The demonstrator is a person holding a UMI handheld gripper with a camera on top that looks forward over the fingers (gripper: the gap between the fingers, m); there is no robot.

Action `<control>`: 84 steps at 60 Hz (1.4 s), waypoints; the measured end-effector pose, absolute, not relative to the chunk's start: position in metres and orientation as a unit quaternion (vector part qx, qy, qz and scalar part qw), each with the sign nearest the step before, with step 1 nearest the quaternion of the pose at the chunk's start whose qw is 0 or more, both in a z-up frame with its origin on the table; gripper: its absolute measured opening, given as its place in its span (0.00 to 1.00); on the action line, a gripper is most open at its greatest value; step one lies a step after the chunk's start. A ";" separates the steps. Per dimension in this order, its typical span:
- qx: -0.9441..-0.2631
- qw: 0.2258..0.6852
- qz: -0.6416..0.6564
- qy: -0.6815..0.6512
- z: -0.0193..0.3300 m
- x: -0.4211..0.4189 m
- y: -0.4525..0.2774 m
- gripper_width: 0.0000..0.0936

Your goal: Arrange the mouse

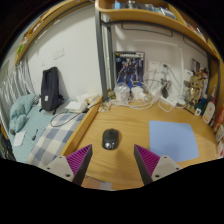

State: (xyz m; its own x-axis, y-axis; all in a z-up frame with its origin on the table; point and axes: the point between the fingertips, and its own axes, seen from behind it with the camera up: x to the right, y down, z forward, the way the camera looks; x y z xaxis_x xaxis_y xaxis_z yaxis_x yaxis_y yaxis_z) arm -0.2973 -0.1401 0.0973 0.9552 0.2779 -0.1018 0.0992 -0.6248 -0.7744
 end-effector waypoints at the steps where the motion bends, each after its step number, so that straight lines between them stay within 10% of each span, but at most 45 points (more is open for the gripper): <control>1: -0.897 0.417 0.106 -0.105 0.092 -0.303 -0.137 0.90; 27: -0.923 0.370 0.060 -0.090 -0.003 -0.348 -0.051 0.88; 35: -0.918 0.387 0.054 -0.070 -0.001 -0.350 -0.036 0.52; 64: -0.909 0.402 0.064 -0.094 0.001 -0.355 -0.037 0.31; 84: -0.857 0.502 0.073 -0.095 0.194 -0.310 -0.003 0.31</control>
